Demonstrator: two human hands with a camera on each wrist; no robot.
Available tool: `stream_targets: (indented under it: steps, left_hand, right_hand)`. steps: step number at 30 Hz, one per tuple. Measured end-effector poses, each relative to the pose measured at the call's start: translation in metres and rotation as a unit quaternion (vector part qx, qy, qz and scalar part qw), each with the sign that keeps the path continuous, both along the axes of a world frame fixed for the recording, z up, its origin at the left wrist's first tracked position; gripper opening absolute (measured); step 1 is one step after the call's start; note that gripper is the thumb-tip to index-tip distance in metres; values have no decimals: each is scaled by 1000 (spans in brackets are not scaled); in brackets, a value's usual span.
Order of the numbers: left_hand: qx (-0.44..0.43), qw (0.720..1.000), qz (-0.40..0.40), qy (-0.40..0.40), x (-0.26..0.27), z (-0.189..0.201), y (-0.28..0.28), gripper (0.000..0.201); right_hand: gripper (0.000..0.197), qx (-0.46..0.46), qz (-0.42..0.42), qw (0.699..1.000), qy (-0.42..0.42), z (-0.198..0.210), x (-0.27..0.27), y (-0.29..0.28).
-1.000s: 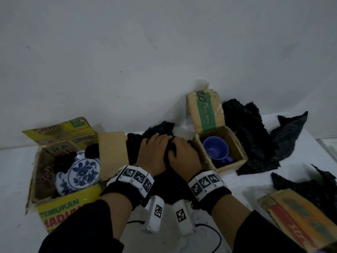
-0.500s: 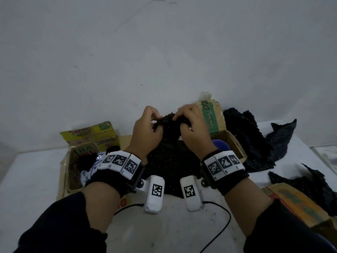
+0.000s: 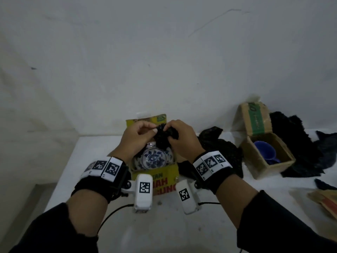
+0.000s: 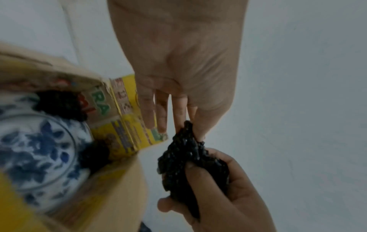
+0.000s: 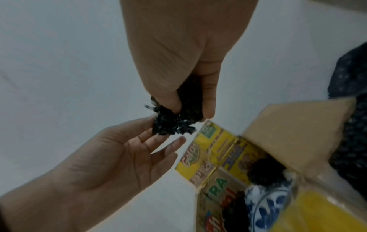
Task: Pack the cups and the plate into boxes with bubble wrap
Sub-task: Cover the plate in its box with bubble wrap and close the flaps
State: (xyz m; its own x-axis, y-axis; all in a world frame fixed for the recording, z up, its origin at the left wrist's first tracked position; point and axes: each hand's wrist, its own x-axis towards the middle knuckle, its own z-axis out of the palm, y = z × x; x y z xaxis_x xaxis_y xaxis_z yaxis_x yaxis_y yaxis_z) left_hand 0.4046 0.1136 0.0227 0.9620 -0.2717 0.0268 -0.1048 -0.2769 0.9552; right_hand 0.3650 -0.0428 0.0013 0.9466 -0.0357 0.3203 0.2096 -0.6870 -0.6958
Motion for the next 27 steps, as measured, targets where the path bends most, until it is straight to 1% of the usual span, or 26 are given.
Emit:
stream_targets:
  steps: [3, 6, 7, 8, 10, 12, 14, 15, 17, 18, 19, 21, 22, 23, 25, 26, 27]
  left_hand:
    - [38, 999, 35, -7, 2, -21, 30, 20]
    - [54, 998, 38, -7, 10, -49, 50, 32]
    - [48, 998, 33, 7, 13, -57, 53, 35]
    - [32, 998, 27, 38, 15, -64, 55, 38]
    - [-13, 996, 15, 92, 15, -73, 54, 46]
    - [-31, 992, -16, 122, 14, -82, 55, 54]
    - [-51, 987, -47, 147, 11, -92, 58, 58]
    - [-47, 987, -54, 145, 12, -99, 61, 63]
    - [-39, 988, -66, 137, 10, -106, 63, 69]
    - [-46, 987, -67, 141, 7, -105, 63, 72]
    - [-60, 985, -64, 148, 6, -104, 62, 80]
    - [-80, 981, -54, 169, 7, -105, 60, 104]
    - [-83, 979, -54, 176, 8, -105, 58, 109]
    - [-87, 979, -58, 178, 7, -103, 57, 99]
    - [-91, 978, -59, 178, 5, -99, 54, 63]
    - [-92, 978, -56, 177, 4, -99, 54, 55]
    - [-95, 978, -54, 178, 3, -98, 54, 52]
  right_hand:
    - [20, -18, -23, 996, 79, -18, 10, 23]
    - [21, -47, 7, 989, 137, -38, 21, 42]
    - [23, -47, 19, 987, 151, -45, 24, 47]
    - [24, -42, 22, 985, 164, -52, 27, 53]
    - [24, -56, 5, 979, 197, -65, 34, 62]
    - [20, -93, 13, 965, 245, -73, 43, 70]
    - [14, -115, 58, 948, 289, -79, 53, 77]
    - [18, -121, 79, 940, 311, -81, 58, 79]
    - [38, -132, 103, 922, 350, -85, 64, 80]
    - [42, -146, 110, 912, 366, -87, 66, 79]
    - [40, -157, 120, 904, 380, -88, 66, 79]
    - [32, -163, 138, 893, 396, -90, 67, 80]
    - [32, -172, 138, 890, 399, -91, 68, 81]
    - [36, -189, 130, 891, 393, -96, 70, 81]
    - [38, -247, 113, 885, 379, -113, 80, 79]
    - [41, -280, 109, 875, 380, -128, 88, 75]
    - [55, -306, 110, 866, 381, -153, 98, 67]
